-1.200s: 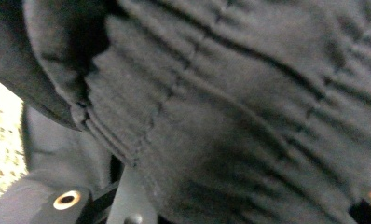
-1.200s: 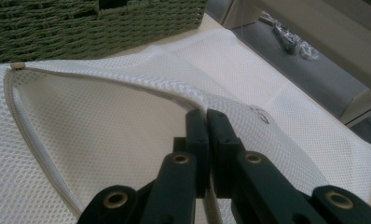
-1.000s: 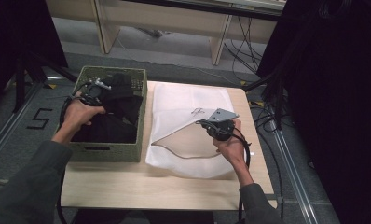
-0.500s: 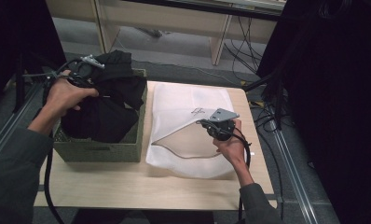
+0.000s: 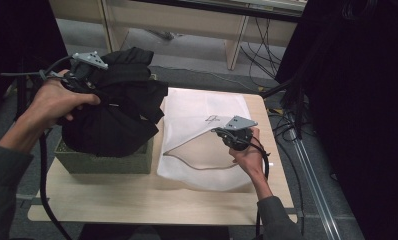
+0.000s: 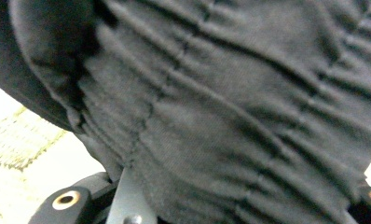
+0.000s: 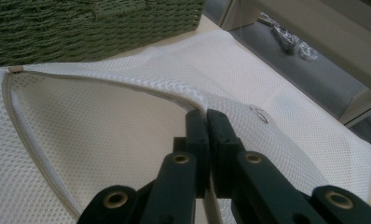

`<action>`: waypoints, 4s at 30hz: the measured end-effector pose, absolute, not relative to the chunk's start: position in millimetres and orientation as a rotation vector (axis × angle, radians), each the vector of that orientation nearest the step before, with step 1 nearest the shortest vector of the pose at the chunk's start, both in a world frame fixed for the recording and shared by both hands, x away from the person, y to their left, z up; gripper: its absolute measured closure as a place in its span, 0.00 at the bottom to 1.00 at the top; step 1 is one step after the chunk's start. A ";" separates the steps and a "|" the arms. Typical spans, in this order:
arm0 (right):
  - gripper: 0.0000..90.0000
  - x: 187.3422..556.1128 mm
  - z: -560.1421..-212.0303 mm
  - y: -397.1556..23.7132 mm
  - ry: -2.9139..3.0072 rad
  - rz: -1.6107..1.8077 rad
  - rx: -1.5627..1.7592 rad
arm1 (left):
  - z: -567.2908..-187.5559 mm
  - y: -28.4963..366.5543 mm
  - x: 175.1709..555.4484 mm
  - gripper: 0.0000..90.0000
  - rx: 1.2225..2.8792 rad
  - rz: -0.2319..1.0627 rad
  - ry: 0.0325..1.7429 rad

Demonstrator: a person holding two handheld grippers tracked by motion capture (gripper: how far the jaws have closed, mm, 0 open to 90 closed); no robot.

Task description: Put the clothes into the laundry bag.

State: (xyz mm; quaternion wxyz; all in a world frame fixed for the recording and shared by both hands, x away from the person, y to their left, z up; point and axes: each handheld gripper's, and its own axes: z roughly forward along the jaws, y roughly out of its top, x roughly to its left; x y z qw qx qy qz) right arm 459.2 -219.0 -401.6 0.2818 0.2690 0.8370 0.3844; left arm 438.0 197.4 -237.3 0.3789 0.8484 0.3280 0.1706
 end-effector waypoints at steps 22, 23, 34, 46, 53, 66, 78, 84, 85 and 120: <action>0.99 468.0 -398.5 -224.1 2.238 1.075 0.756 | -257.8 128.7 368.4 0.75 2.170 0.172 0.502; 0.99 469.6 -398.1 -225.2 2.233 1.073 0.737 | -262.7 125.5 367.9 0.75 2.186 0.163 0.484; 0.99 473.0 -396.0 -223.7 2.235 1.107 0.768 | -312.6 94.8 365.7 0.75 2.212 0.132 0.467; 0.99 471.7 -390.6 -223.6 2.233 1.123 0.768 | -356.1 47.5 370.2 0.74 2.349 0.129 0.383; 0.99 471.0 -386.4 -223.1 2.234 1.144 0.759 | -377.4 28.6 382.8 0.74 2.406 0.136 0.390; 0.99 468.0 -376.8 -218.5 2.248 1.153 0.696 | -404.6 -7.0 416.2 0.73 2.418 0.152 0.559; 0.99 467.2 -375.2 -217.7 2.262 1.175 0.705 | -414.5 -22.4 442.8 0.71 2.419 0.175 0.692; 0.99 468.7 -375.9 -217.1 2.268 1.170 0.688 | -422.6 -24.2 463.1 0.69 2.385 0.162 0.807; 0.99 468.7 -375.9 -217.1 2.268 1.170 0.688 | -422.8 -25.2 463.9 0.69 2.369 0.150 0.826; 0.99 473.9 -385.0 -225.8 2.277 1.119 0.732 | -396.4 12.8 408.5 0.20 2.379 0.216 0.773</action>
